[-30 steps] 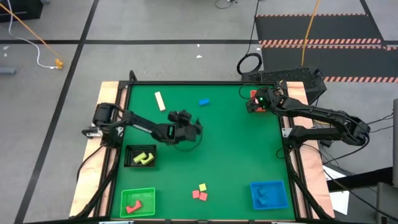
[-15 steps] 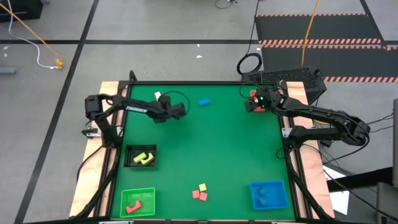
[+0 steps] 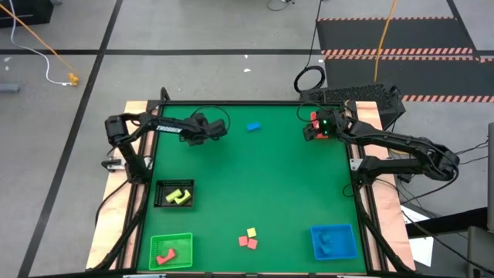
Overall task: Sort & place blocks by color
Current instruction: Put the white wooden block into the orange basket
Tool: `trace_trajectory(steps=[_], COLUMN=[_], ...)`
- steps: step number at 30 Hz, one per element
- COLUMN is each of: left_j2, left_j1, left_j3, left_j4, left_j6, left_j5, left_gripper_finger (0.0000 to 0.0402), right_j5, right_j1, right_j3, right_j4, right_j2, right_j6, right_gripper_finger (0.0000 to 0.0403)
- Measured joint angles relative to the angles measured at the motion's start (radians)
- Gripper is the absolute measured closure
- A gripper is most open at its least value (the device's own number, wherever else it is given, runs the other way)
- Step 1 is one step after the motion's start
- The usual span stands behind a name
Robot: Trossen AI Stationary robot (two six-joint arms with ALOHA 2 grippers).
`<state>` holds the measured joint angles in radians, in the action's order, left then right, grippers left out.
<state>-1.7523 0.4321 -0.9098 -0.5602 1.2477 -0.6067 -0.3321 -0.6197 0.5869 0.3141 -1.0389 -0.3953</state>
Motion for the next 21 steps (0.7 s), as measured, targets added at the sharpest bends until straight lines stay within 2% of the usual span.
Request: trace_trajectory(steps=[4, 7, 12, 16, 21], left_j2=[0.0, 0.0, 0.005, 0.003, 0.002], left_j1=[0.016, 0.019, 0.01, -0.009, -0.045], left_j3=[0.013, 0.038, 0.072, 0.075, 0.076], left_j4=[0.008, 0.017, 0.033, 0.082, 0.129], left_j6=[0.011, 0.022, 0.053, -0.046, -0.143], left_j5=[0.027, 0.058, 0.053, 0.049, 0.05], left_gripper_finger=[0.0029, 0.0064, 0.0166, 0.0266, 0.0271], right_j5=[0.0, 0.0, 0.0, -0.001, -0.002], right_j1=[0.0, 0.0, 0.0, 0.0, 0.0], right_j3=[0.0, 0.0, 0.0, 0.0, -0.01], right_j4=[0.001, 0.002, 0.004, 0.004, -0.005], right_j2=[0.0, 0.0, 0.0, 0.0, 0.0], right_j6=[0.014, 0.015, 0.015, 0.015, 0.014], right_gripper_finger=[0.0106, 0.0106, 0.0106, 0.0106, 0.0106])
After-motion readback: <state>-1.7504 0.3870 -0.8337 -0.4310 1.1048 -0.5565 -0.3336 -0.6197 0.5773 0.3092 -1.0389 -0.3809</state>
